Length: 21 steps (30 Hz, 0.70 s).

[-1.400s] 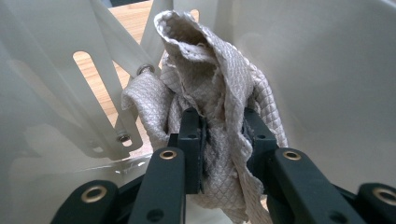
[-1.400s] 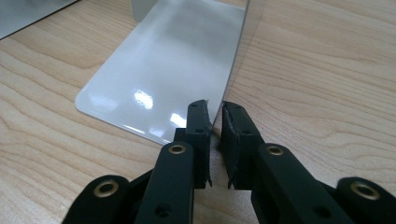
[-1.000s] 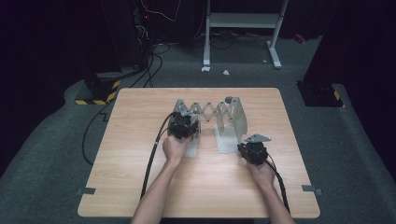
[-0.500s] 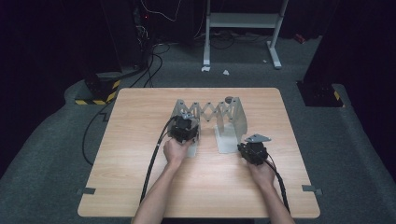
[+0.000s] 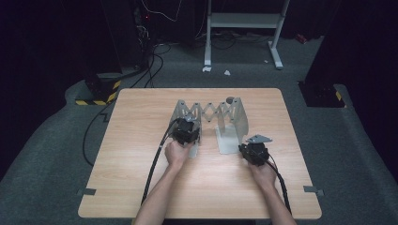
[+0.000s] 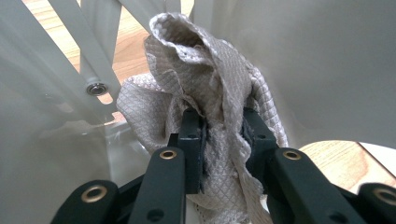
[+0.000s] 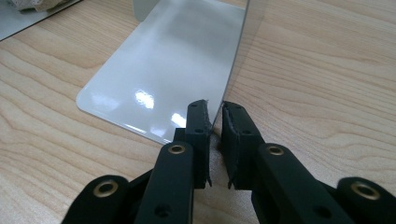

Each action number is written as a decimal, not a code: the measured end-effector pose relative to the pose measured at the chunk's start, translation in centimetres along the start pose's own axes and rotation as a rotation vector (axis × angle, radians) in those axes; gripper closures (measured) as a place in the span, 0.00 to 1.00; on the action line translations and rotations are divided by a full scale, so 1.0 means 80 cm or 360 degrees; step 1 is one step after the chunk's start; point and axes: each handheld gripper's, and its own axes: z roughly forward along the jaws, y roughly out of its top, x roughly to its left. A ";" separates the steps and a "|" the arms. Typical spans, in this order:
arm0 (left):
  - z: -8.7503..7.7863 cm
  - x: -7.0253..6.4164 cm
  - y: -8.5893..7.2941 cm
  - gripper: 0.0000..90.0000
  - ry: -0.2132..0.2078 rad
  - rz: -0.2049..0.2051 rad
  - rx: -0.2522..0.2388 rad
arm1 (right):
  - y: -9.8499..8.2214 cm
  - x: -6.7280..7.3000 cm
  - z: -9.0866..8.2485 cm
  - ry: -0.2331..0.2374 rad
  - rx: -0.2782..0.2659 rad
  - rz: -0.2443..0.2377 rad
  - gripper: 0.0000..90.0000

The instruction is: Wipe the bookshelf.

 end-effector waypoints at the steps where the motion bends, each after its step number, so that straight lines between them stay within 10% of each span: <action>1: 0.001 0.000 -0.001 0.82 0.0006 0.0008 0.0005 | 0.000 0.000 0.000 0.0000 0.0000 0.0000 0.90; 21: 0.010 0.000 -0.007 0.82 0.0011 0.0029 0.0057 | 0.000 0.000 0.000 0.0005 0.0000 0.0001 0.90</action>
